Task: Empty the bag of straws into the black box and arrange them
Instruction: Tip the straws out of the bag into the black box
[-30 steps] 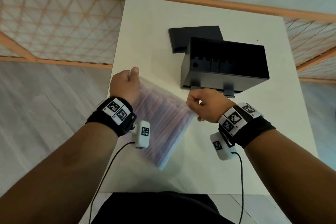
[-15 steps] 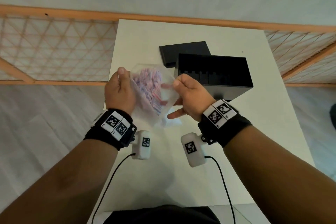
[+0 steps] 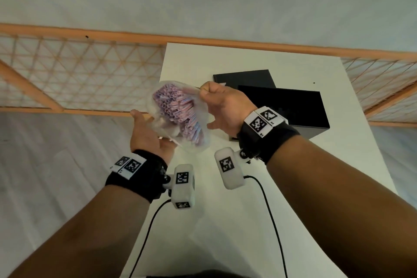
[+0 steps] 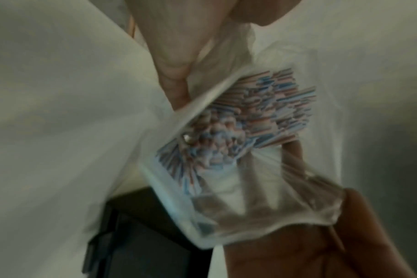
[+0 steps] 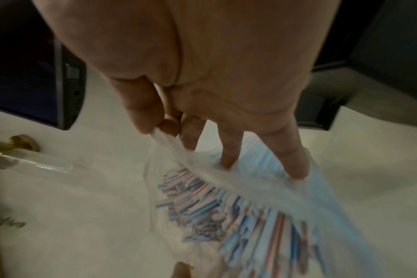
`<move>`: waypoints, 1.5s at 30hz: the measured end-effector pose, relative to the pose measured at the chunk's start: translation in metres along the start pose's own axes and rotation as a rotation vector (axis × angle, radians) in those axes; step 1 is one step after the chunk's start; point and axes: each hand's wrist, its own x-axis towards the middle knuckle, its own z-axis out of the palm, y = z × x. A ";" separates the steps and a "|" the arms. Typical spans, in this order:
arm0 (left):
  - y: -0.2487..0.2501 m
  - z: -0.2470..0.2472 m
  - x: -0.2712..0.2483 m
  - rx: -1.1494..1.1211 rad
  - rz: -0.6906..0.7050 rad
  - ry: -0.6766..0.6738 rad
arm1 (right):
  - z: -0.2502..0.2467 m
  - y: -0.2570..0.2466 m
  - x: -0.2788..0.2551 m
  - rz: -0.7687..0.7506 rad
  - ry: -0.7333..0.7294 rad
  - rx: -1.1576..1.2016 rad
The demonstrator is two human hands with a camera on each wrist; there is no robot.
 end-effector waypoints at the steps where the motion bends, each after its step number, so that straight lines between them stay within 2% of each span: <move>1: 0.000 0.002 0.001 -0.066 -0.025 -0.096 | -0.001 -0.004 0.000 -0.028 -0.007 0.023; 4: -0.001 0.014 0.000 -0.038 -0.069 -0.325 | -0.012 -0.014 0.000 -0.141 -0.057 0.102; 8: -0.014 0.033 -0.006 0.024 -0.054 -0.501 | -0.037 -0.032 -0.017 -0.185 -0.117 0.152; 11: -0.022 0.055 -0.018 0.056 -0.116 -0.608 | -0.062 -0.050 -0.028 -0.217 -0.128 0.195; 13: -0.027 0.072 -0.024 0.101 -0.149 -0.663 | -0.076 -0.060 -0.032 -0.237 -0.089 0.125; 15: -0.031 0.090 -0.028 0.134 -0.156 -0.768 | -0.088 -0.069 -0.034 -0.299 0.021 -0.054; 20: -0.035 0.126 -0.031 0.251 0.011 -0.825 | -0.110 -0.082 -0.035 -0.332 0.234 -0.438; 23: -0.037 0.136 -0.028 0.355 0.117 -0.838 | -0.121 -0.084 -0.044 -0.358 0.137 -0.447; 26: -0.042 0.142 -0.026 0.529 0.262 -0.916 | -0.131 -0.080 -0.048 -0.350 0.067 -0.339; 29: -0.044 0.147 -0.024 0.817 0.424 -0.896 | -0.145 -0.076 -0.047 -0.331 0.029 -0.413; 33: -0.047 0.148 -0.016 1.117 0.569 -0.693 | -0.156 -0.076 -0.055 -0.369 0.181 -0.723; 36: -0.054 0.146 -0.007 1.146 0.556 -0.653 | -0.160 -0.061 -0.058 -0.365 0.245 -0.800; 40: -0.059 0.142 -0.006 1.167 0.565 -0.576 | -0.165 -0.040 -0.057 -0.376 0.279 -0.747; 45: -0.056 0.137 -0.006 1.180 0.554 -0.593 | -0.169 -0.034 -0.060 -0.373 0.337 -0.729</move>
